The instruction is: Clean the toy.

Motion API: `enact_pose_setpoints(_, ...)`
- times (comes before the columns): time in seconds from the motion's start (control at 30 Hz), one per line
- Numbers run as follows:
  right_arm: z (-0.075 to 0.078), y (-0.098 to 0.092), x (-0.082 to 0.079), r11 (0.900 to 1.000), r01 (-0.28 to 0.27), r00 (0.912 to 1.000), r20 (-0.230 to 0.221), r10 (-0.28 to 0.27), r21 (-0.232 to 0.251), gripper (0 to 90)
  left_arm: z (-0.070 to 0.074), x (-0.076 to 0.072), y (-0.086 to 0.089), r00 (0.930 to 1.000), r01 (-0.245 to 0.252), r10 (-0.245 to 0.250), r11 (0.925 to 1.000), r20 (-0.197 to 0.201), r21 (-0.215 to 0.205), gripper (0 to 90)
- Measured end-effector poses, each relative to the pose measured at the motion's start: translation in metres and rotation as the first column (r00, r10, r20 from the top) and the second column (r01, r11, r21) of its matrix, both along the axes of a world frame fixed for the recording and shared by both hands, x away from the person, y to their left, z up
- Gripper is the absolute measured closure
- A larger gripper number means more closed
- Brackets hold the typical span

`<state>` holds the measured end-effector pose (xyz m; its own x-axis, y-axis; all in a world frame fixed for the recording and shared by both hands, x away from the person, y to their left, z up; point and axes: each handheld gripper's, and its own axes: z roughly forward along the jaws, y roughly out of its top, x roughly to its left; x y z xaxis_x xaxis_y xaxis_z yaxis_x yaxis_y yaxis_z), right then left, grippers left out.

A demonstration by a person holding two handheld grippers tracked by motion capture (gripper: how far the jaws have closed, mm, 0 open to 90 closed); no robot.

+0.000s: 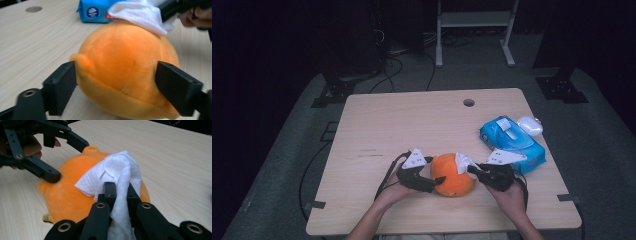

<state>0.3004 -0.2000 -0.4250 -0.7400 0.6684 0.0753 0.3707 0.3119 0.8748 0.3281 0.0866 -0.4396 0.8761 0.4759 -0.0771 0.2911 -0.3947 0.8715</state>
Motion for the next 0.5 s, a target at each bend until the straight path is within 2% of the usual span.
enact_pose_setpoints(0.03,0.000,0.001,-0.001,1.000,-0.001,1.0000,-0.002,0.001,0.006,84.3,-0.002,0.000,-0.002,0.9999,0.007,-0.007,0.9999,-0.010,0.008,15.9)
enact_pose_setpoints(0.07,0.001,0.004,-0.003,1.000,-0.008,1.0000,0.000,0.008,0.008,84.3,-0.004,0.000,-0.003,0.9999,0.015,-0.015,0.9997,0.000,0.019,16.8)
enact_pose_setpoints(0.1,0.003,0.009,-0.005,1.000,-0.023,0.9996,0.013,0.023,0.002,84.2,-0.005,-0.002,-0.005,0.9995,0.025,-0.025,0.9995,0.018,0.017,20.5)
enact_pose_setpoints(0.17,0.006,0.020,-0.010,0.998,-0.069,0.9974,0.019,0.069,0.006,84.2,-0.003,-0.005,-0.006,0.9977,0.044,-0.046,0.9980,0.050,0.047,24.6)
enact_pose_setpoints(0.2,0.007,0.024,-0.011,0.996,-0.081,0.9959,0.038,0.082,-0.022,84.2,-0.001,-0.006,-0.007,0.9966,0.047,-0.051,0.9971,0.065,0.059,26.4)
enact_pose_setpoints(0.23,0.008,0.025,-0.010,0.996,-0.083,0.9950,0.053,0.085,-0.043,84.2,0.000,-0.007,-0.006,0.9967,0.050,-0.053,0.9974,0.062,0.053,27.3)
enact_pose_setpoints(0.3,0.009,0.017,-0.005,0.998,-0.061,0.9976,0.034,0.061,-0.016,84.2,0.000,-0.007,-0.005,0.9964,0.059,-0.061,0.9977,0.059,0.034,27.4)
enact_pose_setpoints(0.4,0.004,0.004,0.000,0.999,-0.009,0.9995,0.031,0.011,-0.046,84.3,0.000,-0.003,-0.002,0.9993,0.028,-0.028,0.9996,0.023,-0.004,21.1)
enact_pose_setpoints(0.5,0.000,-0.001,0.001,1.000,-0.005,1.0000,0.000,0.005,-0.031,84.3,-0.006,0.002,-0.002,0.9990,0.003,-0.004,0.9994,-0.044,-0.035,13.0)
